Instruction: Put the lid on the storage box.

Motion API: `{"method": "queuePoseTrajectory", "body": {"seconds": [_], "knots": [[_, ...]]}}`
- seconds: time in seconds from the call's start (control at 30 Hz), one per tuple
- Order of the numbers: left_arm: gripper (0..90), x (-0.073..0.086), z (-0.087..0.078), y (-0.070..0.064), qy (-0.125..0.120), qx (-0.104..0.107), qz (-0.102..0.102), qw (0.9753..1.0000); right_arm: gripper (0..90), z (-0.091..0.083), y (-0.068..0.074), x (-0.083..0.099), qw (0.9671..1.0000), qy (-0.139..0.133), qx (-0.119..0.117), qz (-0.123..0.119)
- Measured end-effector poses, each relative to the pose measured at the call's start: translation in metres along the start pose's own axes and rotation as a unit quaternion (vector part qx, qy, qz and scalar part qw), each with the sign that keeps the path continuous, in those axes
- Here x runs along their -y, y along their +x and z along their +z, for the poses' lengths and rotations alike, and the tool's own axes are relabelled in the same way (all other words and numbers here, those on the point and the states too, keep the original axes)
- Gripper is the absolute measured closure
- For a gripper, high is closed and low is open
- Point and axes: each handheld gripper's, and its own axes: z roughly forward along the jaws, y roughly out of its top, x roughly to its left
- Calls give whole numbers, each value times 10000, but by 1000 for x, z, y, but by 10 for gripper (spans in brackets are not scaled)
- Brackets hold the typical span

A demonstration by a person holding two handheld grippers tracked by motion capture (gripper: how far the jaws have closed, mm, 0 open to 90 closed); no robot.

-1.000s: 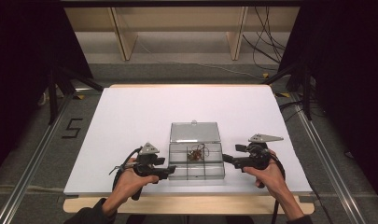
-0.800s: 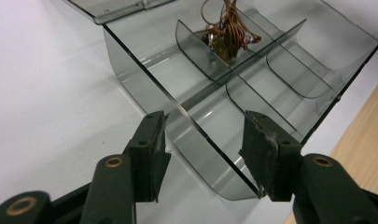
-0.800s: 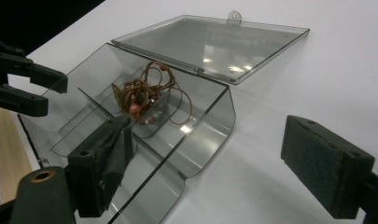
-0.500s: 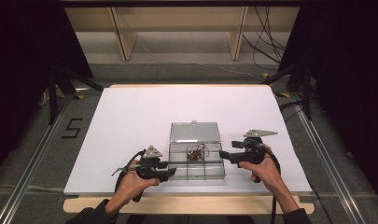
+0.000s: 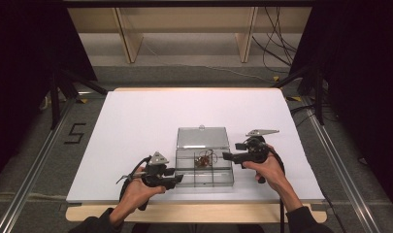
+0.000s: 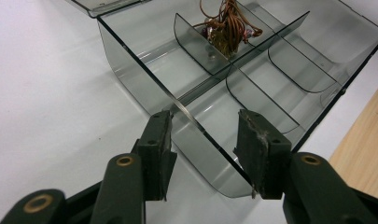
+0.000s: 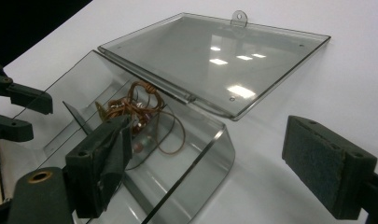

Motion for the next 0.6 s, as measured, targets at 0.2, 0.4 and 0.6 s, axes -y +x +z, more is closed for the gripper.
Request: {"method": "queuePoseTrajectory", "body": {"seconds": [0.2, 0.4, 0.6], "knots": [[552, 0, 0, 0, -8, -3, -5, 10000, 170, 4, -3, -3, 10000, 11, -59, 36], [552, 0, 0, 0, -13, 33, 3, 10000, 160, 6, -6, -6, 9999, 42, -13, -136], [552, 0, 0, 0, -11, 29, 10, 10000, 161, 11, -10, -7, 9999, 75, -134, -45]]}}
